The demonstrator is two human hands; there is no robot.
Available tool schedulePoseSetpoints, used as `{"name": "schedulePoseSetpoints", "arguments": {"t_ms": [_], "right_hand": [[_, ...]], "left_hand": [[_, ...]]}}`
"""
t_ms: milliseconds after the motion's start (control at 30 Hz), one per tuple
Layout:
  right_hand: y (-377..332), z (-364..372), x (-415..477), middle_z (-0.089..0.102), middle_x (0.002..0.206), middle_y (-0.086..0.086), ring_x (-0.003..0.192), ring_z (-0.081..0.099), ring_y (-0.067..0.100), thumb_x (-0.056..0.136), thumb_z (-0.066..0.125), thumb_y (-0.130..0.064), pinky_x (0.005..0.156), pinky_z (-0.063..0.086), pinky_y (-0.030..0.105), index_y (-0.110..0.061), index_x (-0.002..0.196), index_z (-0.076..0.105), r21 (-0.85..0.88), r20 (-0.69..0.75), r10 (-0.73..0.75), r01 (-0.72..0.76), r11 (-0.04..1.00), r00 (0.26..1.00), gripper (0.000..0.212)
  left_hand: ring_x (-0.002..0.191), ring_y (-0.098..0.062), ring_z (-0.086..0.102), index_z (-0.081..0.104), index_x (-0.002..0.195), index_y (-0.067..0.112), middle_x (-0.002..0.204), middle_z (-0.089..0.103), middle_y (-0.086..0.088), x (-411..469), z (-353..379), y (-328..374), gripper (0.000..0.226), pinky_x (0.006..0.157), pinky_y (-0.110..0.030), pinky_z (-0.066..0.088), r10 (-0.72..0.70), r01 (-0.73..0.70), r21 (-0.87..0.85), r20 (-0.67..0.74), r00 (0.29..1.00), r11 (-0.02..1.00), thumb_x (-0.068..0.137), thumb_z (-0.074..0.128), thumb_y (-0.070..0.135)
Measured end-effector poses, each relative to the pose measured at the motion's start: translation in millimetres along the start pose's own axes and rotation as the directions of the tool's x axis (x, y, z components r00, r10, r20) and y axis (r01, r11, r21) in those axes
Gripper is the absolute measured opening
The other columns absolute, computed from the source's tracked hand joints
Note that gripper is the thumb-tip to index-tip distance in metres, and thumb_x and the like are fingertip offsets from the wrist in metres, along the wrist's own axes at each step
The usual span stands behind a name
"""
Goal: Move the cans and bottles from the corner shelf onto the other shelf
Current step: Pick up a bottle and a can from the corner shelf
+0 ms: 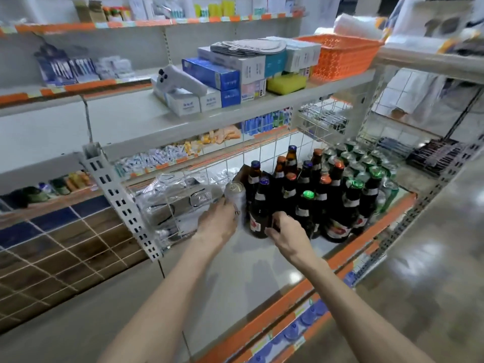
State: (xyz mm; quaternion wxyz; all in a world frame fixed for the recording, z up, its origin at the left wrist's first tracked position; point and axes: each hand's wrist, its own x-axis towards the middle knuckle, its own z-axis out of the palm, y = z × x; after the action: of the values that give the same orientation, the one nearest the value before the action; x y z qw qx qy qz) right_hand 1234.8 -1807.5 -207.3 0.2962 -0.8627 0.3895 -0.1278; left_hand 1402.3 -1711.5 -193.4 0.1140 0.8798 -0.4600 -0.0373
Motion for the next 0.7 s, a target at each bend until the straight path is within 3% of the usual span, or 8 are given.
{"name": "schedulePoseSetpoints", "arguments": {"t_ms": [67, 100, 200, 233, 367, 433, 567, 700], "right_hand": [[2, 2, 13, 0.061, 0.123, 0.012, 0.112, 0.058, 0.033, 0.092, 0.061, -0.026, 0.088, 0.049, 0.042, -0.010, 0.127, 0.052, 0.014, -0.011, 0.003, -0.002, 1.000, 1.000, 0.039], [2, 3, 19, 0.061, 0.124, 0.011, 0.113, 0.058, 0.032, 0.091, 0.062, -0.026, 0.088, 0.049, 0.041, -0.011, 0.129, 0.052, 0.021, -0.014, 0.008, -0.008, 1.000, 1.000, 0.041], [4, 7, 34, 0.061, 0.127, 0.008, 0.114, 0.058, 0.029, 0.089, 0.065, -0.026, 0.088, 0.048, 0.038, -0.014, 0.131, 0.052, 0.050, -0.030, 0.005, -0.003, 0.999, 1.000, 0.046], [3, 7, 38, 0.060, 0.128, 0.007, 0.115, 0.058, 0.028, 0.088, 0.065, -0.027, 0.089, 0.048, 0.037, -0.015, 0.131, 0.052, 0.055, -0.039, 0.000, 0.002, 0.998, 0.999, 0.046], [3, 7, 48, 0.060, 0.125, 0.006, 0.113, 0.058, 0.028, 0.086, 0.067, -0.029, 0.089, 0.048, 0.039, -0.016, 0.130, 0.051, 0.113, -0.078, 0.024, -0.015, 0.994, 0.997, 0.048], [4, 8, 51, 0.060, 0.127, 0.006, 0.115, 0.058, 0.027, 0.086, 0.066, -0.030, 0.091, 0.048, 0.038, -0.015, 0.132, 0.049, 0.141, -0.095, 0.036, -0.022, 0.990, 0.995, 0.051], [2, 8, 57, 0.058, 0.132, 0.008, 0.120, 0.056, 0.027, 0.089, 0.065, -0.031, 0.095, 0.047, 0.039, -0.014, 0.137, 0.045, 0.180, -0.150, 0.048, -0.020, 0.983, 0.988, 0.055], [-10, 3, 66, 0.063, 0.124, 0.004, 0.112, 0.059, 0.027, 0.090, 0.062, -0.035, 0.089, 0.048, 0.038, -0.020, 0.130, 0.050, 0.224, -0.207, 0.025, 0.022, 0.974, 0.978, 0.045]], "left_hand": [[0.084, -0.023, 0.062, 0.020, 0.154, 0.020, 0.116, 0.057, -0.002, 19, 6, 3, 0.077, 0.051, -0.027, 0.045, -0.027, 0.027, -0.082, 0.004, 1.000, 0.996, 0.091, 0.064, 0.012], [0.090, -0.026, 0.063, 0.025, 0.152, 0.017, 0.122, 0.057, -0.007, 29, 9, 3, 0.072, 0.054, -0.027, 0.047, -0.043, 0.042, -0.128, -0.001, 0.999, 0.991, 0.091, 0.062, 0.008], [0.106, -0.027, 0.056, 0.045, 0.130, 0.005, 0.125, 0.053, -0.013, 55, 14, 2, 0.039, 0.083, -0.037, 0.054, -0.112, 0.097, -0.218, -0.057, 0.992, 0.971, 0.093, 0.056, 0.003], [0.104, -0.025, 0.056, 0.047, 0.127, 0.005, 0.122, 0.054, -0.012, 61, 17, 0, 0.036, 0.085, -0.038, 0.054, -0.125, 0.100, -0.267, -0.079, 0.989, 0.958, 0.093, 0.059, 0.007], [0.093, -0.021, 0.061, 0.051, 0.120, 0.008, 0.111, 0.057, -0.005, 75, 24, -5, 0.044, 0.078, -0.037, 0.055, -0.120, 0.079, -0.409, -0.075, 0.990, 0.909, 0.087, 0.075, 0.025], [0.090, -0.017, 0.059, 0.055, 0.113, 0.013, 0.107, 0.058, 0.001, 78, 25, -8, 0.040, 0.067, -0.027, 0.047, -0.129, 0.082, -0.446, -0.077, 0.989, 0.891, 0.083, 0.079, 0.025], [0.089, -0.019, 0.056, 0.051, 0.112, 0.014, 0.103, 0.060, -0.001, 78, 25, -12, 0.047, 0.060, -0.025, 0.036, -0.173, 0.110, -0.540, -0.067, 0.983, 0.835, 0.079, 0.082, 0.024], [0.088, -0.024, 0.061, 0.047, 0.104, 0.017, 0.097, 0.059, -0.003, 73, 28, -15, 0.047, 0.069, -0.038, 0.051, -0.231, 0.147, -0.601, -0.064, 0.971, 0.786, 0.076, 0.084, 0.027]]}}
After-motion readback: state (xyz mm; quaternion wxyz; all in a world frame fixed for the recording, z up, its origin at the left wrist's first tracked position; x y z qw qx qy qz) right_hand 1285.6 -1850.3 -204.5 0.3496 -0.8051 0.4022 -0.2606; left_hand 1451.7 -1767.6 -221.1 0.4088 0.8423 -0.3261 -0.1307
